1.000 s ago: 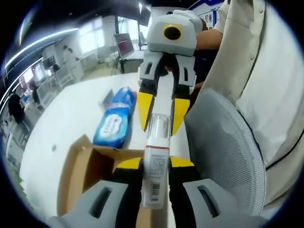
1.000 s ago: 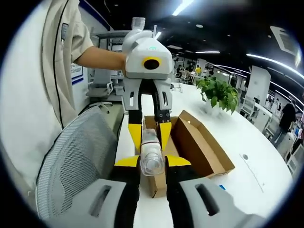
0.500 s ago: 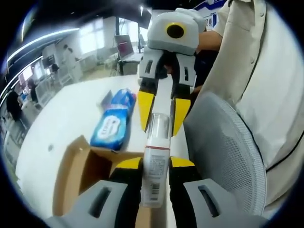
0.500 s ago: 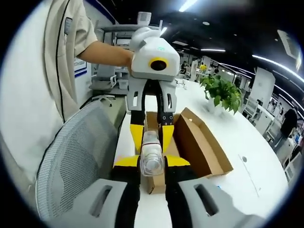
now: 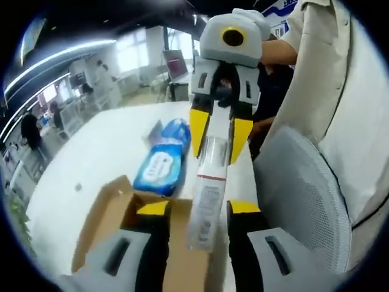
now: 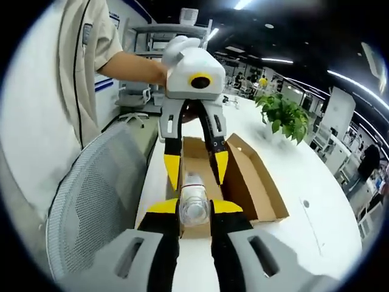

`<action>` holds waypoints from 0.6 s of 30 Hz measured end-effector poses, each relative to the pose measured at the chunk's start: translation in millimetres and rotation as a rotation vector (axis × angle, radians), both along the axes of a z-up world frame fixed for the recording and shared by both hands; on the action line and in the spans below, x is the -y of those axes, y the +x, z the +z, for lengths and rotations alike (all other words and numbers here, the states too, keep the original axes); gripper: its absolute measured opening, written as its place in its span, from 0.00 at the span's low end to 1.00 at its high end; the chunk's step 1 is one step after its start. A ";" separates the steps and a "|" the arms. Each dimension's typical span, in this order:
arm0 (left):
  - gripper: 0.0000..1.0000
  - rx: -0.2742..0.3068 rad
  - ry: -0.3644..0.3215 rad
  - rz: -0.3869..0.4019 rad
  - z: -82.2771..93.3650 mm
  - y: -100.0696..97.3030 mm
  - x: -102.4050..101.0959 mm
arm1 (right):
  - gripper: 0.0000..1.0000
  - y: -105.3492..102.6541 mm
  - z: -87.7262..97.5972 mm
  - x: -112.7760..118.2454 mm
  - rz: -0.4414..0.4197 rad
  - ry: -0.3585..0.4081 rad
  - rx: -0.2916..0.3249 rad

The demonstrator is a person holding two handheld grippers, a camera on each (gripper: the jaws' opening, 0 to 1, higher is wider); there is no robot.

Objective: Operate the shoe box by opening the lid, removing the specified soft item, and placing it in the target area until the item is outside and the box remains undamaged.

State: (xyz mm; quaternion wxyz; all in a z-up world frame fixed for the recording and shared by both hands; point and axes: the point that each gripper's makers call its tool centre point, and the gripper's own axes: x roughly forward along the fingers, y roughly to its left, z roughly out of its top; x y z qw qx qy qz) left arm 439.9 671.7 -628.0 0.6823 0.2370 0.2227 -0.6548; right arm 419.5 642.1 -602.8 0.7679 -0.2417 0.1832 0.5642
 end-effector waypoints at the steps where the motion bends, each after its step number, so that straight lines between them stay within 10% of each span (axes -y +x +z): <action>1: 0.45 -0.001 -0.008 0.012 0.5 1.5 -1.0 | 0.15 2.3 0.7 2.7 -0.005 -0.001 -0.001; 18: 0.63 -0.044 -0.098 0.249 8.9 27.5 -28.9 | 0.16 50.2 20.7 60.0 -0.058 -0.094 0.002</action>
